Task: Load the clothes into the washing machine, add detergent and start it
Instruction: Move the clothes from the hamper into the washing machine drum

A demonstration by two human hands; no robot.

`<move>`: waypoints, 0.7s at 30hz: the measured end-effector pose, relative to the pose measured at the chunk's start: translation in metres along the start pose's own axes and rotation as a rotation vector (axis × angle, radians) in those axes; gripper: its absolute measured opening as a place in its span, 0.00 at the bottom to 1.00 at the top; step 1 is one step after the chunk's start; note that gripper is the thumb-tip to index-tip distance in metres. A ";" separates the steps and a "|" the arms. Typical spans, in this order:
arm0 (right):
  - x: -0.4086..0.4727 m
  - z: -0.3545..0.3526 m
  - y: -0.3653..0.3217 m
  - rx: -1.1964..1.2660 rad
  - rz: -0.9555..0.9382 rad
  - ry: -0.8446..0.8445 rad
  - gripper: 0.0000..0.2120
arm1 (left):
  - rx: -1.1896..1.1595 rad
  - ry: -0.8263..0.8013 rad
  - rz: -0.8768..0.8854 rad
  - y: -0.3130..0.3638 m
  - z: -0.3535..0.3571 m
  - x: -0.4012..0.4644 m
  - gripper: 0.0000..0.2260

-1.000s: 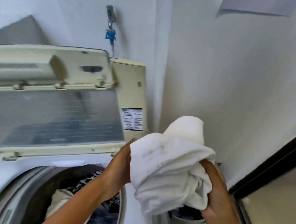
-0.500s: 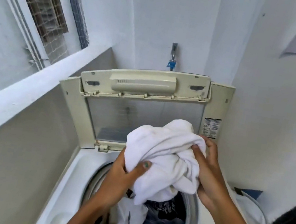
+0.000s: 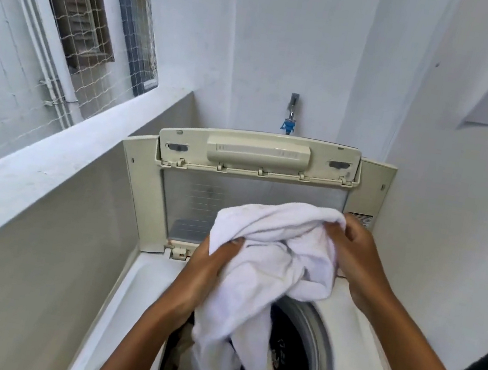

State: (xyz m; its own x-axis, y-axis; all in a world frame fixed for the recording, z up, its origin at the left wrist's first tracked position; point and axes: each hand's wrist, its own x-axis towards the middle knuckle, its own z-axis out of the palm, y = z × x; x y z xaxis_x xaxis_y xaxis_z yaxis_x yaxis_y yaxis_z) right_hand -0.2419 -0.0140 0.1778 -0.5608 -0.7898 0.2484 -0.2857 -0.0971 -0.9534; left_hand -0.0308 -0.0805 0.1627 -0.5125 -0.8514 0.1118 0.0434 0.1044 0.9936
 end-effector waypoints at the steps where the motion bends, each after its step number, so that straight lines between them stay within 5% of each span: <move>1: 0.003 -0.001 -0.005 0.054 0.015 0.019 0.07 | 0.033 -0.005 0.008 -0.002 0.001 0.001 0.12; 11: 0.006 -0.005 -0.041 0.101 -0.067 0.142 0.09 | 0.293 0.204 0.093 0.000 -0.027 0.019 0.10; 14: 0.004 -0.005 -0.048 0.010 -0.167 0.171 0.08 | 0.428 0.344 0.173 0.014 -0.040 0.023 0.25; 16: 0.003 -0.005 -0.050 -0.004 -0.209 0.203 0.06 | 0.466 0.402 0.205 0.024 -0.049 0.024 0.25; 21: 0.005 -0.007 -0.052 -0.004 -0.245 0.202 0.02 | 0.499 0.362 0.220 0.037 -0.064 0.030 0.24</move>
State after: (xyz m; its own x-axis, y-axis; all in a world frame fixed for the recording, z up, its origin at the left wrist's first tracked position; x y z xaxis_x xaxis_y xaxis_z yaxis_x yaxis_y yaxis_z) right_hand -0.2355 -0.0085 0.2299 -0.6175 -0.6070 0.5003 -0.4345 -0.2669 -0.8602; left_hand 0.0105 -0.1350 0.2040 -0.2120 -0.8930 0.3969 -0.3332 0.4479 0.8297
